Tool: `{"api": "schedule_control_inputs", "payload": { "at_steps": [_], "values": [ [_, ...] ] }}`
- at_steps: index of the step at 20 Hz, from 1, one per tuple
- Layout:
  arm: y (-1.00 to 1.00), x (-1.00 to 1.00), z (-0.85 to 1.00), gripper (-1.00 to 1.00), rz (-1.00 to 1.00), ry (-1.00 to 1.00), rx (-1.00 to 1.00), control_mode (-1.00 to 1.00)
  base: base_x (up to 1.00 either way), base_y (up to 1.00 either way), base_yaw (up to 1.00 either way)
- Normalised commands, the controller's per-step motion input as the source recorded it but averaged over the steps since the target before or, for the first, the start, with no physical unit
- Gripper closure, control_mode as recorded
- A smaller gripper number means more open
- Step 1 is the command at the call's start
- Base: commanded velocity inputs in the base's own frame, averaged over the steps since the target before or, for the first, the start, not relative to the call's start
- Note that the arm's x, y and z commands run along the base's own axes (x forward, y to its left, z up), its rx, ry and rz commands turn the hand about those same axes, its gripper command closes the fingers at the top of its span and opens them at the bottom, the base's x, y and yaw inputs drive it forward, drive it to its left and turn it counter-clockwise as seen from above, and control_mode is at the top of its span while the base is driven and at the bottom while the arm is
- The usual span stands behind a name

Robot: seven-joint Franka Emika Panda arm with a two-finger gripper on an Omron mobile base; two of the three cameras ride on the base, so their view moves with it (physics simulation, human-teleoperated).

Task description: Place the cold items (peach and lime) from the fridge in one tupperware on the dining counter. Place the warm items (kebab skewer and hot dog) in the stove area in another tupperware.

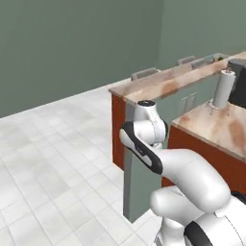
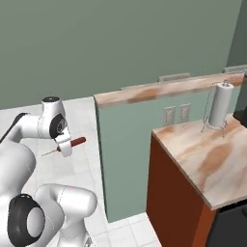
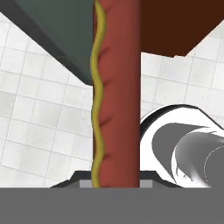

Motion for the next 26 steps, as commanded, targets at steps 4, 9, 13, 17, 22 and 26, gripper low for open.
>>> {"api": "schedule_control_inputs", "payload": {
  "at_steps": [4, 9, 13, 17, 22, 26],
  "values": [
    [0.0, 0.0, 0.0, 1.0, 0.0, 0.0, 0.0, 1.0, 0.76, 1.0, -0.2],
    [0.0, 0.0, 0.0, 1.0, 0.0, 0.0, 0.0, 1.0, 0.84, 1.0, -0.32],
    [0.0, 0.0, 0.0, 1.0, 0.0, 0.0, 0.0, 1.0, 0.86, 1.0, -0.37],
    [0.0, 0.0, 0.0, 1.0, 0.0, 0.0, 0.0, 1.0, 0.87, 0.99, -0.42],
    [0.0, 0.0, 0.0, 1.0, 0.0, 0.0, 0.0, 1.0, 0.86, 0.97, -0.44],
    [0.0, 0.0, 0.0, 1.0, 0.0, 0.0, 0.0, 1.0, 0.86, 0.97, -0.45]
  ]
}}
